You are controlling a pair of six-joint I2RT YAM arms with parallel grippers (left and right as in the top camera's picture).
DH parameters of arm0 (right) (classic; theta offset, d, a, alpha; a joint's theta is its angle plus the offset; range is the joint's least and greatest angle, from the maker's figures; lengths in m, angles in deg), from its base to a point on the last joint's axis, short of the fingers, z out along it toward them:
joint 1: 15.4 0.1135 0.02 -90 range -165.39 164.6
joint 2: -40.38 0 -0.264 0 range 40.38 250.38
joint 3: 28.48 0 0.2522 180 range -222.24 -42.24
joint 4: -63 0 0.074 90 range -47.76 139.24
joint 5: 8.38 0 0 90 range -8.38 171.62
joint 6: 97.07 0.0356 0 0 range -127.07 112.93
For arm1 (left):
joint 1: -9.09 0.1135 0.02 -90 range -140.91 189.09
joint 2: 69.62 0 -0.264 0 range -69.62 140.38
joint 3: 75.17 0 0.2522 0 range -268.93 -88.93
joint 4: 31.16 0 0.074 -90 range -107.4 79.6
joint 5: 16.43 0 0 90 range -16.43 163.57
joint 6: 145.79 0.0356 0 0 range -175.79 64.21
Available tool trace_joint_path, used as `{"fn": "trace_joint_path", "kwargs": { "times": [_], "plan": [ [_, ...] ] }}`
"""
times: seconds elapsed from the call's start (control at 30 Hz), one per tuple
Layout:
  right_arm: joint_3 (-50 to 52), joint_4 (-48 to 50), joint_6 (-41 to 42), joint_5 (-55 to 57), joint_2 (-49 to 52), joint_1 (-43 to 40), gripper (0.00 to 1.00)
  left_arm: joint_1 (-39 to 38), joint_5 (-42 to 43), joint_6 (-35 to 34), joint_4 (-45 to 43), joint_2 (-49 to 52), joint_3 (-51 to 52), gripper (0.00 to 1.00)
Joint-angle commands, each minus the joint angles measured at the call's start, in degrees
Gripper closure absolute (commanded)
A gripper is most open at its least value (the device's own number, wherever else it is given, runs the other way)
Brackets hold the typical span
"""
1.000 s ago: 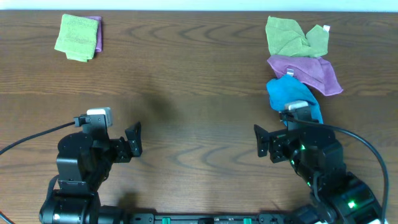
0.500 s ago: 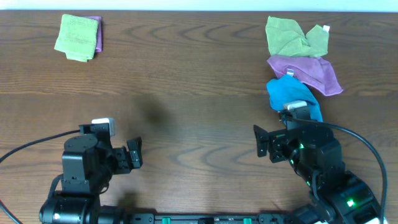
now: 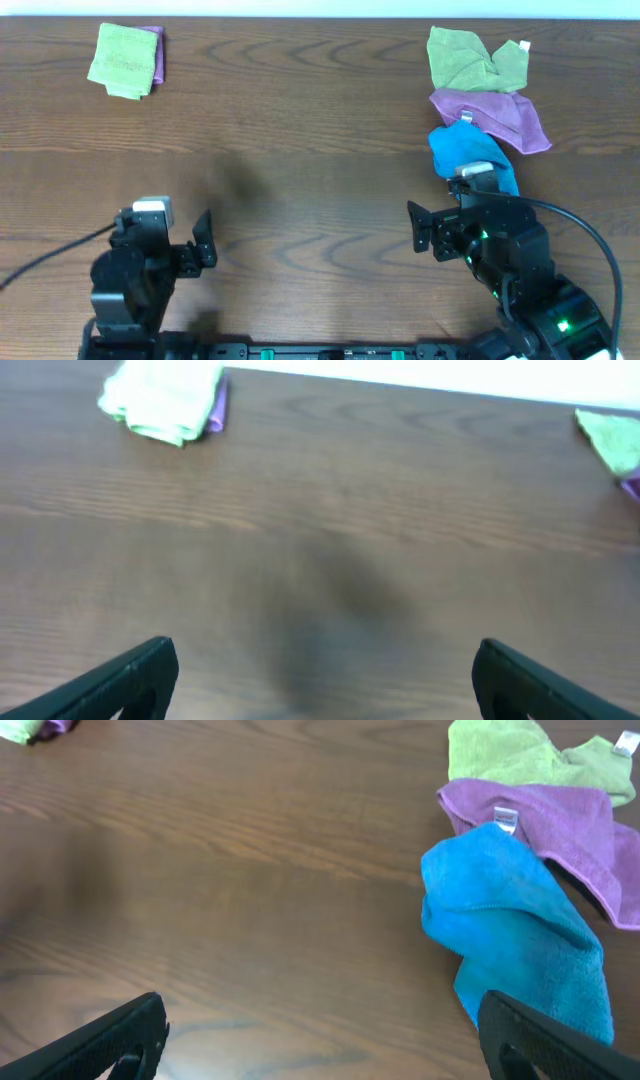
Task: Fold the cloth
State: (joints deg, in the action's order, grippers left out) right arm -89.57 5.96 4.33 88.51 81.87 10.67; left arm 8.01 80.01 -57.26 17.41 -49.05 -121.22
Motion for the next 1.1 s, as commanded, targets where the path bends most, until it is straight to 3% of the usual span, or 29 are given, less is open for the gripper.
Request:
{"fn": "trace_joint_path", "kwargs": {
  "times": [0.0, 0.17, 0.5, 1.07],
  "plan": [
    [-0.7, 0.0, 0.79, -0.28, -0.13, 0.26, 0.01, 1.77, 2.29, 2.82, -4.63, -5.49, 7.89, 0.05],
    [-0.7, 0.0, 0.79, -0.28, -0.13, 0.26, 0.01, 4.42, 4.74, 2.82, -9.88, -11.98, 15.82, 0.05],
    [-0.7, 0.0, 0.79, -0.28, -0.11, 0.26, 0.01, 4.37, 6.08, 2.82, -10.19, -18.8, 24.17, 0.05],
    [-0.7, 0.0, 0.81, -0.28, -0.11, 0.26, 0.01, 3.15, 6.08, 2.99, -10.23, -20.33, 25.18, 0.05]
  ]
}}
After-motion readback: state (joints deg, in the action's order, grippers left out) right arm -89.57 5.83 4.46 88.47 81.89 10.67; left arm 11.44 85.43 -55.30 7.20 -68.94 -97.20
